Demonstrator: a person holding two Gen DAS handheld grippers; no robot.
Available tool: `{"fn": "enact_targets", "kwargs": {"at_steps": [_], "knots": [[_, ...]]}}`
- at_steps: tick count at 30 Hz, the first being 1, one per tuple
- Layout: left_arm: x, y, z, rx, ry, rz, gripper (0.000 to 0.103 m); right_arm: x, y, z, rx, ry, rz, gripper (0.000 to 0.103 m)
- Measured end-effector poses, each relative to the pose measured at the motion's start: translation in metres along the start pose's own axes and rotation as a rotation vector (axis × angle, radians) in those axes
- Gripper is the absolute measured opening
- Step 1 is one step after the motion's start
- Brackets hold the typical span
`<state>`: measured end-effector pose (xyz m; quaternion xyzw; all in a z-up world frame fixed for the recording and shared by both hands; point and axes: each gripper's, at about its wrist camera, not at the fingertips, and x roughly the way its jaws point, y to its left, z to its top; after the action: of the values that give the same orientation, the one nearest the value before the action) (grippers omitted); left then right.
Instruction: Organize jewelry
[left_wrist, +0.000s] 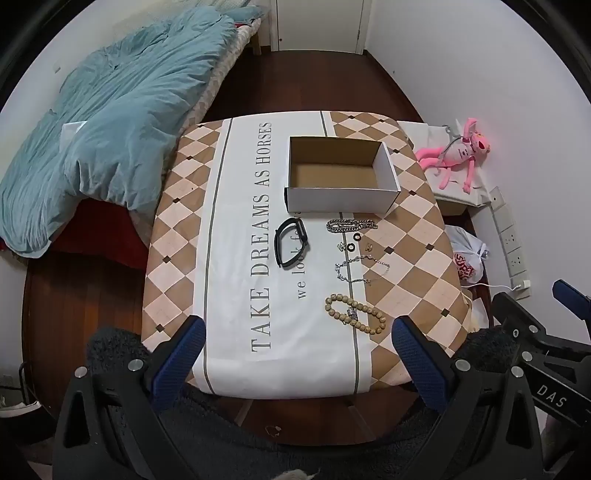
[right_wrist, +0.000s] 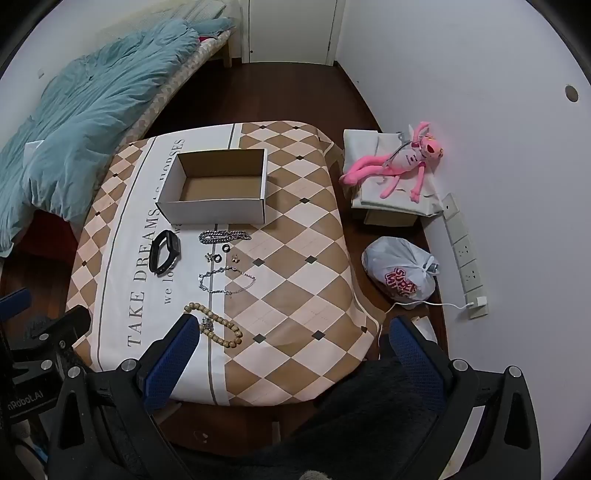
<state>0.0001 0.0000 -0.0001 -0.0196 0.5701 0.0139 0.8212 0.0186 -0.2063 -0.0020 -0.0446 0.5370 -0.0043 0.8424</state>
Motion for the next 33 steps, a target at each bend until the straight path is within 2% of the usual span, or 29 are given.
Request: {"fn": "enact_targets", "kwargs": {"at_steps": [33], "knots": [[-0.0053,-0.0009,0.0017,0.000,-0.012,0.000,0.103,-0.0058,-0.0029,0.0007,0.002,-0.010,-0.009,0.103]]}}
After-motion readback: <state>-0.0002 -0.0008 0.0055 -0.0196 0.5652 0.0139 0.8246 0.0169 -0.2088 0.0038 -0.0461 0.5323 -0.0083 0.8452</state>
